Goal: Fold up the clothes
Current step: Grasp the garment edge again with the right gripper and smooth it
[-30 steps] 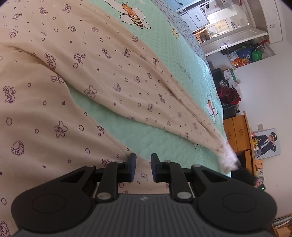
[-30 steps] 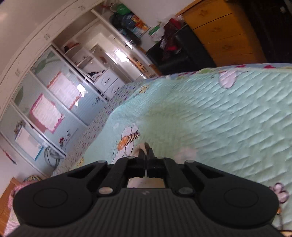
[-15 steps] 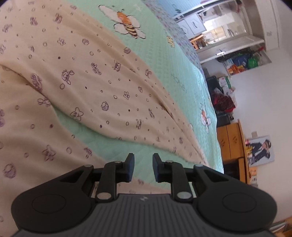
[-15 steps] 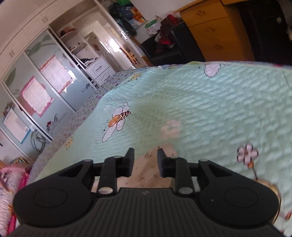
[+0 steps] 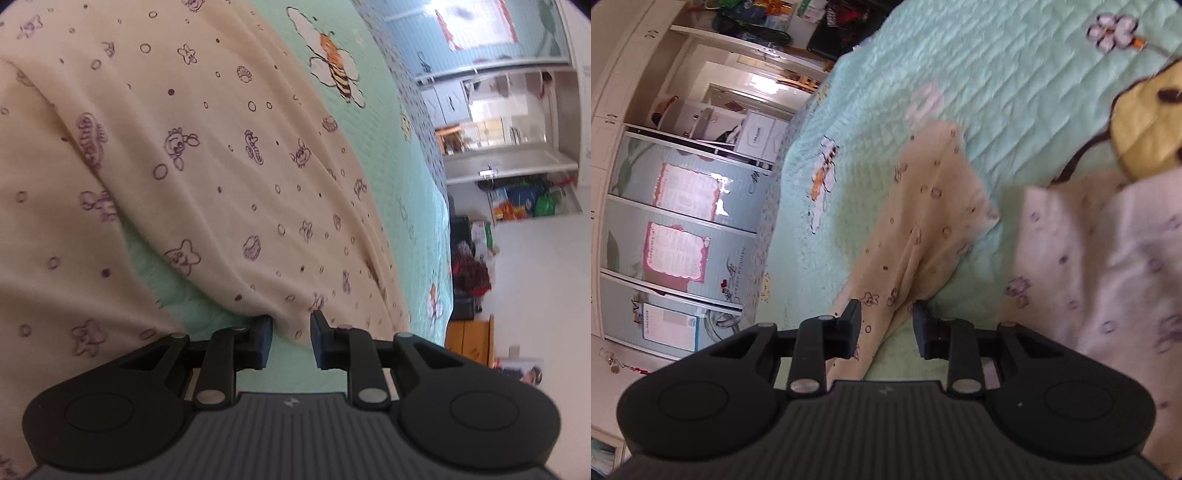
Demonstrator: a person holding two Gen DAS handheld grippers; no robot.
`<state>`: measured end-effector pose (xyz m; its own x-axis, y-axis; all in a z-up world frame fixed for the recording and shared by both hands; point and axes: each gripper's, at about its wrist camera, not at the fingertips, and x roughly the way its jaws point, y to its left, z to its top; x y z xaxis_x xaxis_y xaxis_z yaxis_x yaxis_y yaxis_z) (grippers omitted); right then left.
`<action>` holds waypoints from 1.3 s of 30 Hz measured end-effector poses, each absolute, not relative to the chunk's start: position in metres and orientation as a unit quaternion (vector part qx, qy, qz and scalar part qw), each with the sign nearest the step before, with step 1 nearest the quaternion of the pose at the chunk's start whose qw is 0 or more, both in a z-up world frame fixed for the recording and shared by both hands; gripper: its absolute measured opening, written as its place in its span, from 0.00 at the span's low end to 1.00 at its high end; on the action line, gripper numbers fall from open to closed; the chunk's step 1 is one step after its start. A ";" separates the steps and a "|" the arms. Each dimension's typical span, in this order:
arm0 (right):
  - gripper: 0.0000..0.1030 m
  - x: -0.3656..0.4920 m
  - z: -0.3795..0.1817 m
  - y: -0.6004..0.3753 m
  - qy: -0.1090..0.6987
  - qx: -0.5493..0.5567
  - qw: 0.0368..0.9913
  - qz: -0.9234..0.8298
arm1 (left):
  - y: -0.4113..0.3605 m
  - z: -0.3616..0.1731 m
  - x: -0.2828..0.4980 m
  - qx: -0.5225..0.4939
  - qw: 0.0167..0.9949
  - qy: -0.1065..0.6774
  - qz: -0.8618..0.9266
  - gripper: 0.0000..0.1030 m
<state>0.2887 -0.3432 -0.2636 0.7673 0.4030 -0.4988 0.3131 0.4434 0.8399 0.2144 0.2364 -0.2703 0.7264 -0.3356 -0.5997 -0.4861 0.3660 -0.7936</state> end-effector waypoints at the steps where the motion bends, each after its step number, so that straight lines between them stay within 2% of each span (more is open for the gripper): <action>1: 0.30 0.289 -0.266 -0.339 0.339 0.527 0.779 0.025 | 0.237 -0.271 0.216 -0.565 0.739 0.364 0.054 0.23; 2: 0.19 0.288 -0.267 -0.337 0.340 0.525 0.780 0.023 | 0.238 -0.272 0.218 -0.569 0.737 0.361 0.058 0.22; 3: 0.02 0.287 -0.269 -0.335 0.341 0.524 0.781 0.021 | 0.239 -0.274 0.220 -0.572 0.735 0.359 0.058 0.18; 5: 0.02 0.284 -0.270 -0.331 0.341 0.519 0.784 0.018 | 0.239 -0.274 0.219 -0.573 0.735 0.358 0.060 0.04; 9: 0.02 0.251 -0.243 -0.332 0.304 0.479 0.823 0.034 | 0.233 -0.256 0.188 -0.585 0.734 0.343 0.040 0.01; 13: 0.02 0.230 -0.229 -0.340 0.294 0.452 0.842 0.036 | 0.230 -0.234 0.165 -0.569 0.752 0.332 0.020 0.02; 15: 0.07 0.237 -0.243 -0.347 0.335 0.451 0.827 0.033 | 0.231 -0.241 0.163 -0.562 0.746 0.355 0.027 0.02; 18: 0.08 0.238 -0.263 -0.359 0.378 0.482 0.791 0.016 | 0.234 -0.250 0.161 -0.551 0.737 0.389 0.038 0.02; 19: 0.10 0.231 -0.258 -0.364 0.367 0.481 0.796 0.013 | 0.234 -0.253 0.160 -0.547 0.734 0.400 0.042 0.02; 21: 0.22 0.217 -0.246 -0.372 0.345 0.478 0.808 0.007 | 0.236 -0.255 0.158 -0.541 0.732 0.412 0.041 0.02; 25: 0.23 0.208 -0.216 -0.395 0.298 0.420 0.857 -0.015 | 0.235 -0.247 0.152 -0.535 0.738 0.410 0.026 0.03; 29: 0.25 0.248 -0.200 -0.414 0.308 0.362 0.880 -0.005 | 0.230 -0.243 0.146 -0.526 0.745 0.409 0.022 0.04; 31: 0.25 0.283 -0.200 -0.414 0.339 0.330 0.881 0.010 | 0.222 -0.236 0.149 -0.515 0.751 0.413 0.013 0.06; 35: 0.25 0.338 -0.216 -0.392 0.390 0.251 0.886 0.011 | 0.215 -0.229 0.156 -0.500 0.759 0.418 0.003 0.08; 39: 0.26 0.364 -0.236 -0.379 0.415 0.229 0.880 0.018 | 0.216 -0.234 0.158 -0.499 0.756 0.424 0.010 0.08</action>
